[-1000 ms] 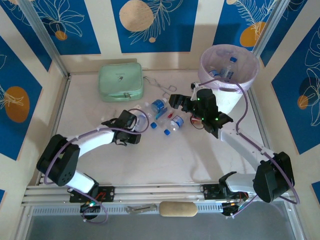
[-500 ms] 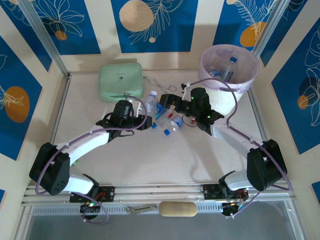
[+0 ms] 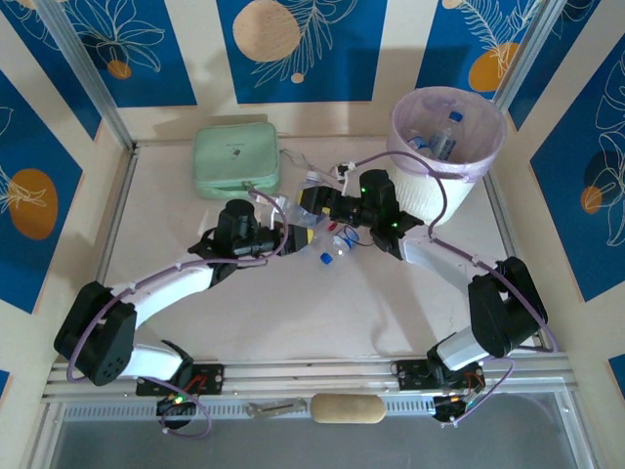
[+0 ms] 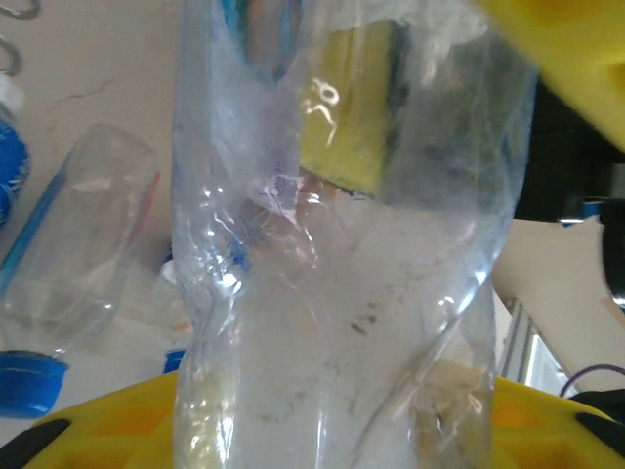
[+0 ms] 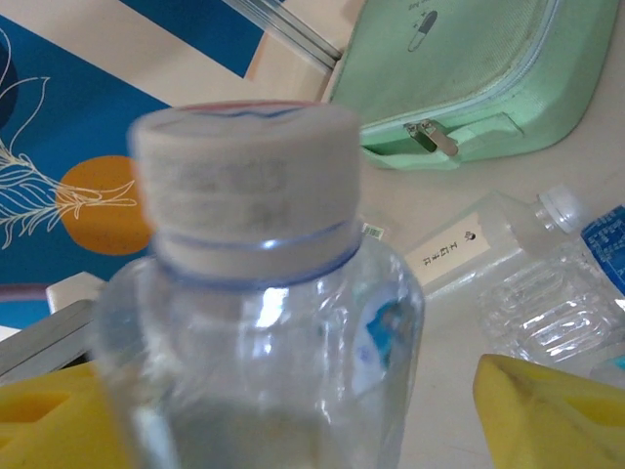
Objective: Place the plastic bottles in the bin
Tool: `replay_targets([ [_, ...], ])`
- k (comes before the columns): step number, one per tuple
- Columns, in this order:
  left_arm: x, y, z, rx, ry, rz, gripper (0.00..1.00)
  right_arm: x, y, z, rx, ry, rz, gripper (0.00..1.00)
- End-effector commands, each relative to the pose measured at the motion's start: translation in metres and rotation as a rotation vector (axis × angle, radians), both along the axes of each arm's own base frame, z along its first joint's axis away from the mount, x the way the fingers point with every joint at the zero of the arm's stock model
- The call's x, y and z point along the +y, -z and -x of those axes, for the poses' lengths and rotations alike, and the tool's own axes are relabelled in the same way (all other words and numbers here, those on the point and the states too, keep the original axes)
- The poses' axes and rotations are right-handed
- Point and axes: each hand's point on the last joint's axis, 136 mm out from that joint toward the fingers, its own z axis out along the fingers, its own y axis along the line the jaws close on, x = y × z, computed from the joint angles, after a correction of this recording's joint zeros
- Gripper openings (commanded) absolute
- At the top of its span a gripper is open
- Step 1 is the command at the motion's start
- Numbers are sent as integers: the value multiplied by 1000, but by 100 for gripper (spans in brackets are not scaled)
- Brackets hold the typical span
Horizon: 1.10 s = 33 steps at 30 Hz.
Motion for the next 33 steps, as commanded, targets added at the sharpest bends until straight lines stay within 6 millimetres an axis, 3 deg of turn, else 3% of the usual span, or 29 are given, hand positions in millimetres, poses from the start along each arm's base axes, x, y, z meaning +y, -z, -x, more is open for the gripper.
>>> replay_targets([
  [1,-10,-18,14,-53,80,51,48,10,-13,0,-26,-36,-29,80],
  [7,-10,-17,15,-53,70,46,49,13,-14,-1,-28,-49,-32,62],
  [10,-9,-16,13,-52,60,41,56,11,-14,0,-30,-46,-30,57],
  [12,-8,-17,13,-53,54,41,68,10,-12,1,-32,-41,-26,55],
  [15,-5,-15,12,-48,34,30,96,6,-11,1,-33,-31,-15,54],
  [16,-3,-14,11,-45,22,24,100,4,-12,1,-37,-26,-8,54],
  [20,15,-5,11,-40,-59,-15,99,-9,-12,-1,-66,12,50,54],
  [24,49,12,6,-35,-218,-98,99,-33,-16,-5,-111,87,137,54],
  [29,102,37,-5,8,-458,-261,99,-70,-49,-7,-229,185,241,54],
  [33,113,47,-10,39,-504,-304,99,-104,-100,-11,-363,265,277,54],
])
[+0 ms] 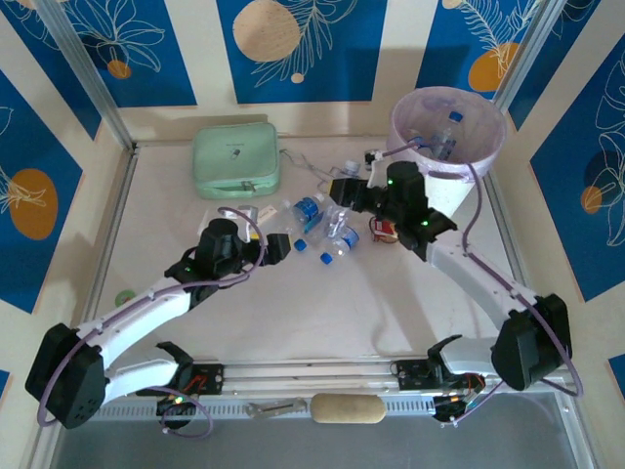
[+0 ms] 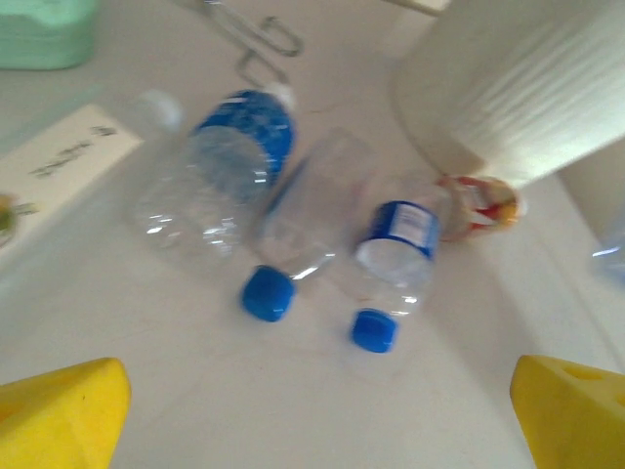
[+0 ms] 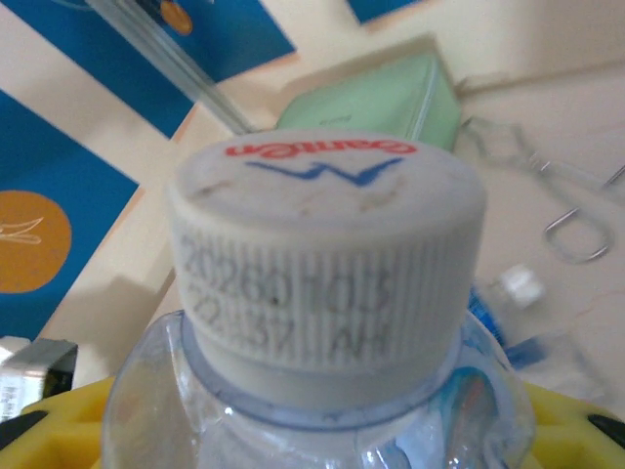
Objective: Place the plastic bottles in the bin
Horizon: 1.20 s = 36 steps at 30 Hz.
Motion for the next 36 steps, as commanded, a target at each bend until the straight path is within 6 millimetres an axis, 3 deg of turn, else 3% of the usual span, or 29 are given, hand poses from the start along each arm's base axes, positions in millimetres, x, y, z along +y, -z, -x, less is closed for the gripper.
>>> replay_targets([
  [1,23,20,-6,53,-107,-82,99,-36,-57,-5,-169,87,73,54],
  [6,11,26,-12,87,-93,-38,99,-77,-130,-10,-366,179,83,53],
  [11,0,30,-14,110,-67,0,99,-118,-188,-18,-583,333,166,54],
  [14,-5,31,-15,122,-48,4,99,-149,-211,-30,-665,455,193,54],
  [17,-8,34,-15,130,-31,4,99,-179,-221,-47,-691,562,228,54],
  [21,-8,36,-12,136,-19,-4,100,-213,-213,-76,-658,656,283,54],
  [24,-7,39,-10,143,-12,-16,99,-230,-194,-99,-597,693,311,54],
  [30,-6,40,-8,147,-9,-21,99,-242,-150,-131,-420,647,268,56],
  [36,-5,39,-6,147,-2,-33,100,-245,-109,-148,-295,621,239,57],
])
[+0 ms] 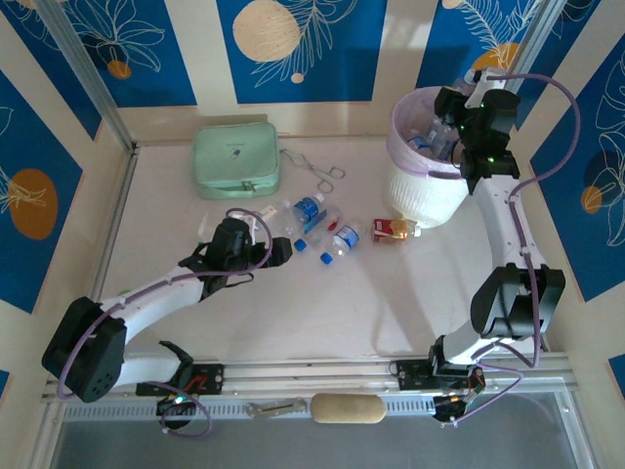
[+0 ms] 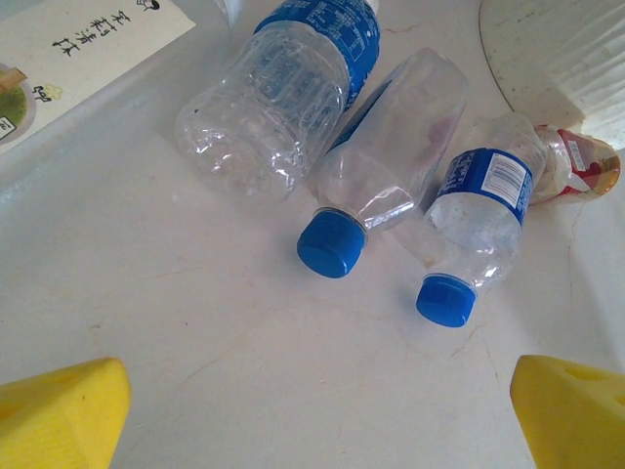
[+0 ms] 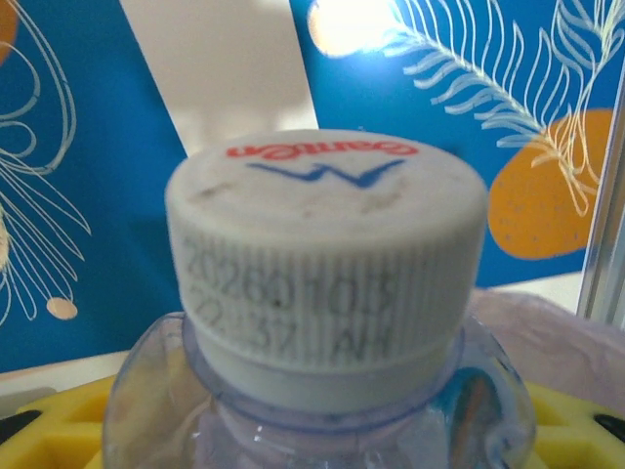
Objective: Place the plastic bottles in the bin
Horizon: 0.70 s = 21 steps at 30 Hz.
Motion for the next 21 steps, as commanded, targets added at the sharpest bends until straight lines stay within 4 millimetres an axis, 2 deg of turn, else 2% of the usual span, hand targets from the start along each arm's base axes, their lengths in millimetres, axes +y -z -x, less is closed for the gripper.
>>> replay_targets([
  [1,-1,-11,-2,-16,18,5,99,4,2,-3,24,-33,-53,58],
  [4,-1,-11,-1,-17,17,5,99,4,14,-7,58,-39,-81,63],
  [7,-1,-12,-2,-19,16,1,99,2,15,-8,65,-34,-97,70],
  [10,0,-13,-2,-21,9,-4,99,-2,7,-7,58,-15,-100,81],
  [14,2,-15,-5,-30,-4,-7,99,-6,-15,1,31,3,-88,100],
  [18,5,-21,-11,-57,-20,-24,99,2,-38,18,-20,-22,-84,99],
  [21,10,-29,-20,-82,-41,-36,99,18,-50,35,-61,-71,-86,99],
])
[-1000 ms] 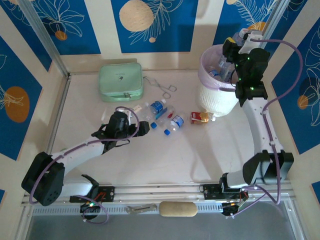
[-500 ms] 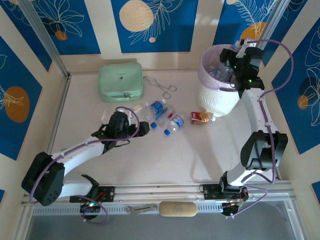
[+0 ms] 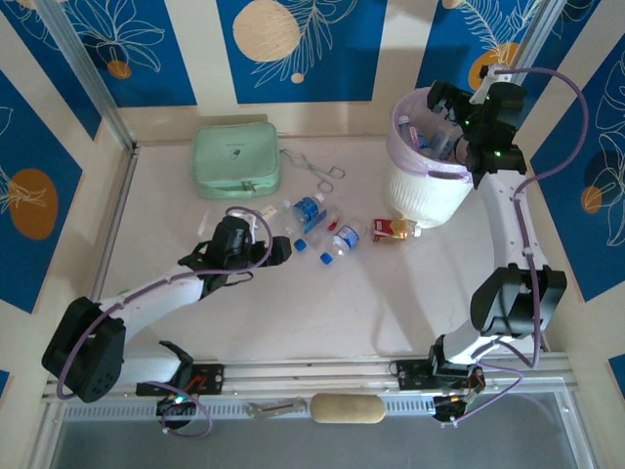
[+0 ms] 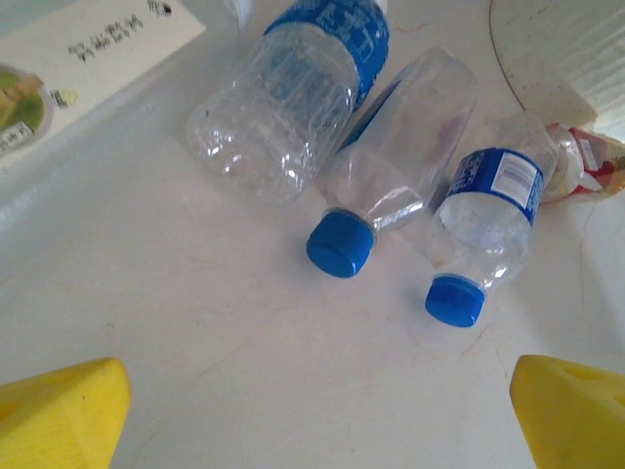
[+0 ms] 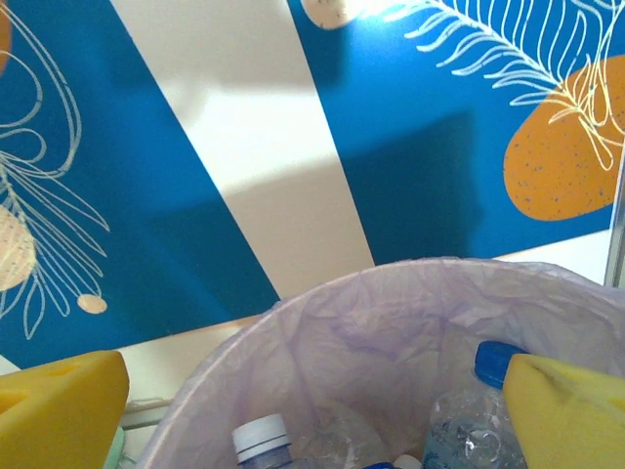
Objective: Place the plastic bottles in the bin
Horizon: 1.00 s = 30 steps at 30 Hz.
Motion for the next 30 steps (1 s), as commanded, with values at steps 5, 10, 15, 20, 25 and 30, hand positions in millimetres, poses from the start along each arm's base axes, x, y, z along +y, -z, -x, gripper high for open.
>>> replay_targets([
  [5,22,-36,-38,-96,-81,8,99,58,-33,58,-103,-145,19,99],
  [10,33,-37,-62,-99,-92,-5,99,111,4,86,-49,-277,1,99],
  [15,46,-27,-86,-88,-75,-119,99,154,62,114,66,-374,-38,99],
  [20,55,-11,-109,-52,-32,-247,99,177,122,138,185,-417,-156,99],
  [25,57,14,-124,6,20,-319,99,189,149,147,241,-433,-236,99],
  [30,58,39,-121,102,63,-362,99,190,151,146,268,-426,-191,99],
])
